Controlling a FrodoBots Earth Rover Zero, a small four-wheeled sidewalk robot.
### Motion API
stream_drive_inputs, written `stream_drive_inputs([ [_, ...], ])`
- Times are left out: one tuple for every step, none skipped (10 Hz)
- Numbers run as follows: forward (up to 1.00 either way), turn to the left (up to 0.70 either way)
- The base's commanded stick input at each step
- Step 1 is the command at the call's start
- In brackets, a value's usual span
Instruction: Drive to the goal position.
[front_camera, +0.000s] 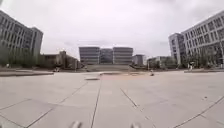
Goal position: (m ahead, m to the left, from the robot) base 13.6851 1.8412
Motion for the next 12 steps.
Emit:
stream_drive_inputs([
  [0.7, 0.0],
  [0.7, 0.0],
  [0.7, 0.0],
  [0.7, 0.0],
  [0.7, 0.0],
  [0.7, 0.0],
  [0.7, 0.0],
  [0.7, 0.0],
  [0.7, 0.0],
  [0.7, 0.0],
  [0.7, 0.0],
  [0.7, 0.0],
])
